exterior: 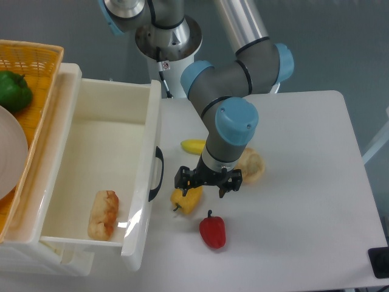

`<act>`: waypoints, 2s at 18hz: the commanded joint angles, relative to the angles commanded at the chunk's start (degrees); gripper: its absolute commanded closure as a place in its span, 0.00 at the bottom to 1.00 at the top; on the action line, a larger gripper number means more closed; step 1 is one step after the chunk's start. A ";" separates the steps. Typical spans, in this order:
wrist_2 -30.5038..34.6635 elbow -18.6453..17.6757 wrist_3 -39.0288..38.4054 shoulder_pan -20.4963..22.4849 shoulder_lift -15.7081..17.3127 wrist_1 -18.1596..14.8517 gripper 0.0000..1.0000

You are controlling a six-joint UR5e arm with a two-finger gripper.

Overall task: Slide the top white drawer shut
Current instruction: 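Lower the gripper beside the drawer's black handle, then push the drawer front with the gripper into the drawer unit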

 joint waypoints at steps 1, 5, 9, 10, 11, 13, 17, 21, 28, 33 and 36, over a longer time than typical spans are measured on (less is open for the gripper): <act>-0.17 0.00 0.09 -0.09 0.09 -0.09 0.00; -0.26 -0.09 0.09 -0.70 0.00 -0.09 0.00; -0.35 -0.09 0.09 -0.88 0.00 0.00 0.00; -0.53 -0.09 0.09 -0.88 0.00 0.00 0.00; -0.70 -0.09 0.09 -0.88 0.00 0.00 0.00; -1.05 0.00 0.18 -0.88 0.09 0.00 0.00; -1.41 0.00 0.17 -0.88 0.35 -0.09 0.00; -2.29 0.00 0.18 -0.97 0.62 -0.09 0.00; -2.46 0.00 0.18 -1.32 0.88 -0.17 0.00; -2.64 0.00 0.09 -2.02 0.88 -0.17 0.00; -2.81 0.00 0.09 -2.11 1.14 -0.17 0.00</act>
